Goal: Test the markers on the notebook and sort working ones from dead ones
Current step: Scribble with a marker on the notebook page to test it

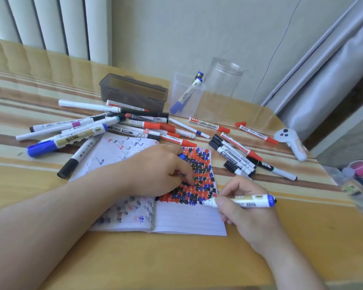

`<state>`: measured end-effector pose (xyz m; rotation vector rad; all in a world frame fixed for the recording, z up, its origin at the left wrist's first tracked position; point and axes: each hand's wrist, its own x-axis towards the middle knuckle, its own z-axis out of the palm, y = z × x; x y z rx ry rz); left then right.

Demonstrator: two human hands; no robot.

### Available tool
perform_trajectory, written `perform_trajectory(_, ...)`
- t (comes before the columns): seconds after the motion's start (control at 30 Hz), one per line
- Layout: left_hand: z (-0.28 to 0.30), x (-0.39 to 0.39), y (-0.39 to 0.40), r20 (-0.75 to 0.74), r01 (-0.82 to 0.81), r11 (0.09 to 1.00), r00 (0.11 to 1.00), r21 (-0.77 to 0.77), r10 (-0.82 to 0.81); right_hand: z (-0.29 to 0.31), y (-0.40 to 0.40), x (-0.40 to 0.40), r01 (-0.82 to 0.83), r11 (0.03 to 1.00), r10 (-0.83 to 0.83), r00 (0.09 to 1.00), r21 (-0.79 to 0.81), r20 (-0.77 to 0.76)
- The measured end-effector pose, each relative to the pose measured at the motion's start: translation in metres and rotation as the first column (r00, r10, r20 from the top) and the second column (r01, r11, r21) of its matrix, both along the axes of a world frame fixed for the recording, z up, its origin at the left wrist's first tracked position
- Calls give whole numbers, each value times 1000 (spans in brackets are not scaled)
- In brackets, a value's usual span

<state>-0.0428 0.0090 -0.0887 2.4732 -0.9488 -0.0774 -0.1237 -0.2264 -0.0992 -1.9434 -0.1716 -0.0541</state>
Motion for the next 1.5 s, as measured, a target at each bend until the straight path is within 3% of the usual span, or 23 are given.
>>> perform_trajectory(0.5, -1, 1, 0, 3, 5, 1000, 1000, 25, -5, -1, 3, 4, 71, 992, -70, 998, -109, 4)
perform_trajectory(0.7, -2, 2, 0, 5, 7, 999, 1000, 35, -7, 0, 2, 4, 65, 997, -65, 998, -41, -6)
perform_trajectory(0.9, -4, 3, 0, 10, 7, 999, 1000, 36, -8, -3, 2, 3, 61, 992, -60, 998, -111, 9)
perform_trajectory(1.5, -4, 4, 1, -4, 17, 999, 1000, 50, -17, -3, 0, 6, 47, 998, -48, 999, -37, -16)
